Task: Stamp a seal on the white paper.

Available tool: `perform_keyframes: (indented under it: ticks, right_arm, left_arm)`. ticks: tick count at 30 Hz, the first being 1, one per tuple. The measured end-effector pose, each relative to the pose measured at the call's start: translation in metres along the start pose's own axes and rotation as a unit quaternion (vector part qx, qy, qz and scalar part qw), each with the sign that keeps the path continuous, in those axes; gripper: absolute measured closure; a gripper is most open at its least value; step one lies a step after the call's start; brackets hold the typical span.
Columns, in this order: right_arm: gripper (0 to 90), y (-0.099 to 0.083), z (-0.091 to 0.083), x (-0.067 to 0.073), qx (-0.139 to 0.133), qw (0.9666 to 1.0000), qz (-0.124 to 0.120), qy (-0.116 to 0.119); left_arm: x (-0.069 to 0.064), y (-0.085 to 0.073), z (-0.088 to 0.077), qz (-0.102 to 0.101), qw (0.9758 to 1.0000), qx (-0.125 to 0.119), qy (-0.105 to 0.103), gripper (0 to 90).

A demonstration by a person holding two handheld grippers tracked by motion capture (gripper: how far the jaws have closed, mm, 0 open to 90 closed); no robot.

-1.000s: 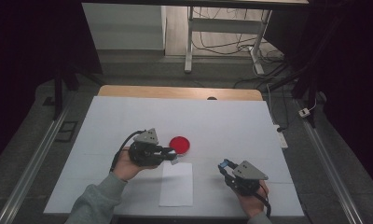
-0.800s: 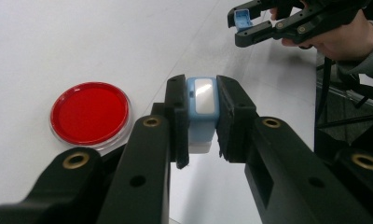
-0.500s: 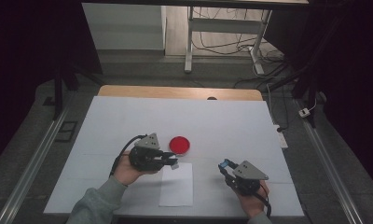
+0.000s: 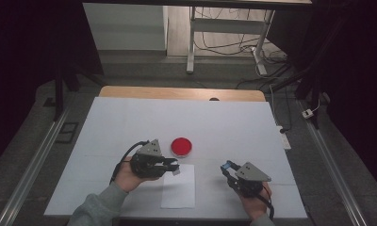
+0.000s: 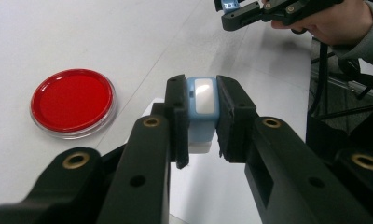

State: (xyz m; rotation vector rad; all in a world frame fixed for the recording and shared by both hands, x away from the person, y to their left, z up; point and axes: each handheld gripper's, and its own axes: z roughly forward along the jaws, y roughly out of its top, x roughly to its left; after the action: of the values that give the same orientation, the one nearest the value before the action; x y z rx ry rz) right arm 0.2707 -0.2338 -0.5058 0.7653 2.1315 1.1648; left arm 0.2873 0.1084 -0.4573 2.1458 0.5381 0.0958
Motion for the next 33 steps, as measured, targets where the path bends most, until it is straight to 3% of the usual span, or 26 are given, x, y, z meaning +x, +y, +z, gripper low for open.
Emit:
perform_keyframes:
  ticks: [25,33]
  right_arm:
    - [65.3,0.000,0.000,0.001,-0.001,1.0000,-0.001,0.001]
    - [65.3,0.000,0.000,0.000,0.000,1.0000,-0.002,0.002]
  left_arm:
    - [-0.010,-0.010,0.019,0.003,0.9996,0.025,-0.014,75.5]
    - [-0.011,-0.012,0.024,0.007,0.9994,0.032,-0.010,75.5]
